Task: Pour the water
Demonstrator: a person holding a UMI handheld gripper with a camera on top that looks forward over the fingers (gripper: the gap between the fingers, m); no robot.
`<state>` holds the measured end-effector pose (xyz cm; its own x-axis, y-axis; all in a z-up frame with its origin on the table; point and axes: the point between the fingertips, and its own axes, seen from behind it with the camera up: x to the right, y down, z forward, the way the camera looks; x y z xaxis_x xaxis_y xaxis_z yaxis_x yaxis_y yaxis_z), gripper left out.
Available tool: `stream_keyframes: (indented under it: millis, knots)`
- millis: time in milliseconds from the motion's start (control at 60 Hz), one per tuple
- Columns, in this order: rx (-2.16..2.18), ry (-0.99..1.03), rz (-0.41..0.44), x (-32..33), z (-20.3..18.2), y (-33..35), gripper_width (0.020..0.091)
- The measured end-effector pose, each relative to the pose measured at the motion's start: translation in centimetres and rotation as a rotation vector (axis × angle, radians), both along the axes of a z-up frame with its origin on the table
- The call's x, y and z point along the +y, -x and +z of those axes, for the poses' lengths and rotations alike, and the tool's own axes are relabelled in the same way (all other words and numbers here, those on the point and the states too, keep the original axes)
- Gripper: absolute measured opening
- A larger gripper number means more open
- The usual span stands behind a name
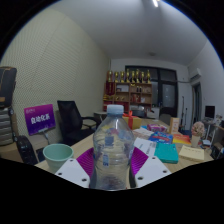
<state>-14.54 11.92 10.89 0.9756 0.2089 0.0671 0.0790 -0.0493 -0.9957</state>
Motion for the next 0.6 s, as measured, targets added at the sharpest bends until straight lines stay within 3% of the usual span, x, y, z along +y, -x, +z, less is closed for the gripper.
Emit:
stream_keyframes:
  millis: [233, 417, 433, 517, 600]
  knots:
    - [-0.006, -0.032, 0.006, -0.3, -0.7, -0.8, 0.0512]
    - [-0.02, 0.022, 0.008, -0.7, -1.1, -1.3, 0.0688]
    - [-0.034, 0.033, 0.006, -0.8, -1.4, -1.5, 0.0679]
    - [-0.063, 0.083, 0.015, -1.7, -2.4, -2.0, 0.0824]
    - [-0.022, 0.098, 0.032, -3.3, -2.4, -1.4, 0.0841]
